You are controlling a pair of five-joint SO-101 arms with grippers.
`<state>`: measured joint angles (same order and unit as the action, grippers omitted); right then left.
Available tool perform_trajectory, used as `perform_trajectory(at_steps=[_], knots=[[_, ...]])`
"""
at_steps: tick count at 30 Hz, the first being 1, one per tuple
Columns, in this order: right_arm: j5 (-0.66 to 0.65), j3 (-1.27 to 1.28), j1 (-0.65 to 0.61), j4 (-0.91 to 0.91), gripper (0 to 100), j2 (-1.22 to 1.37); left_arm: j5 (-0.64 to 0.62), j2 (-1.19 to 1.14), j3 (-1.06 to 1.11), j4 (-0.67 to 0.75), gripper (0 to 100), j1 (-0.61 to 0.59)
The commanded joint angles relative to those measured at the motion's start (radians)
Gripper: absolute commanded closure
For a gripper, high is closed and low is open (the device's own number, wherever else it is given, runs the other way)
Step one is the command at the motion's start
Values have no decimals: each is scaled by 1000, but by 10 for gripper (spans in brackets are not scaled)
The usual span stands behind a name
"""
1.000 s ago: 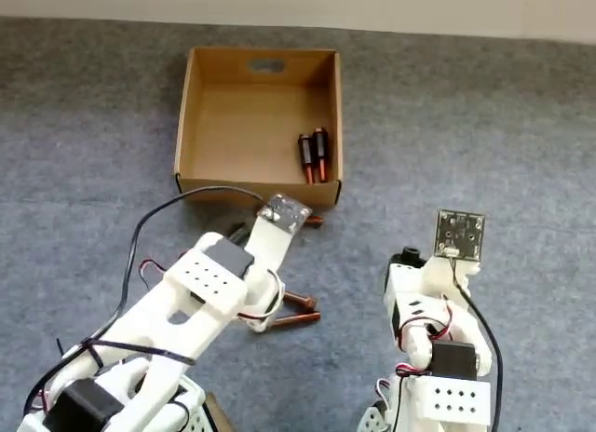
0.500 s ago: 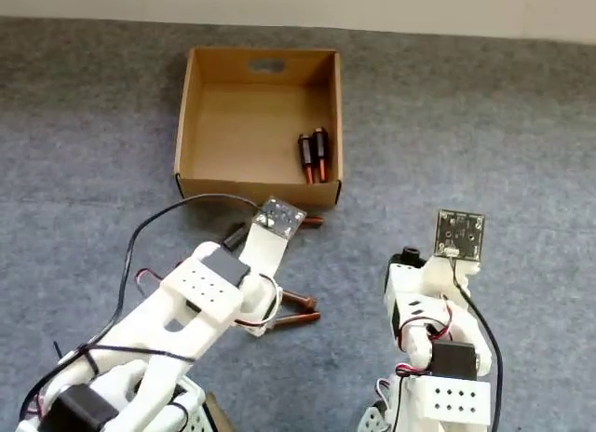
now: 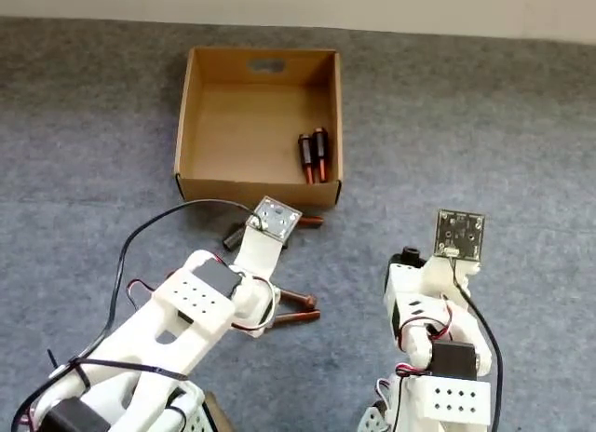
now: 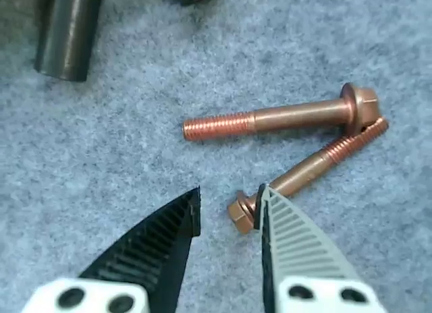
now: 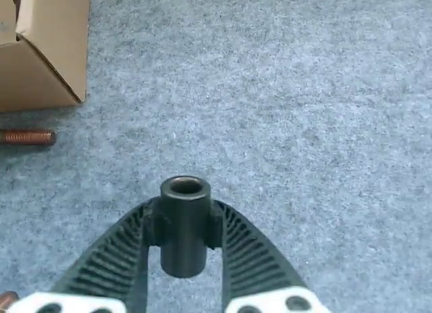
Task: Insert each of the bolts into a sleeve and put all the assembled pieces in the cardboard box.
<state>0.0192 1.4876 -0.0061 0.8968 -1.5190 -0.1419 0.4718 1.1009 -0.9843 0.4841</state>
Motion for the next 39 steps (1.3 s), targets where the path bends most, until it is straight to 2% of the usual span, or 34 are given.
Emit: perform_trajectory(at_steps=[1, 22, 25, 29, 32, 39], knots=[[8, -8, 10, -21, 994, -13, -2, -5, 7, 14, 848, 16], [8, -8, 10, -21, 993, -13, 12, -5, -94, -51, 846, 16], [8, -8, 10, -21, 993, -13, 161, -5, -143, -86, 847, 18], [8, -8, 10, -21, 993, -13, 423, -5, -173, -213, 849, 18], [8, -8, 8, -22, 993, -13, 578, -5, -163, -235, 849, 18], [8, -10, 8, -22, 993, -13, 615, -8, -166, -192, 846, 18]])
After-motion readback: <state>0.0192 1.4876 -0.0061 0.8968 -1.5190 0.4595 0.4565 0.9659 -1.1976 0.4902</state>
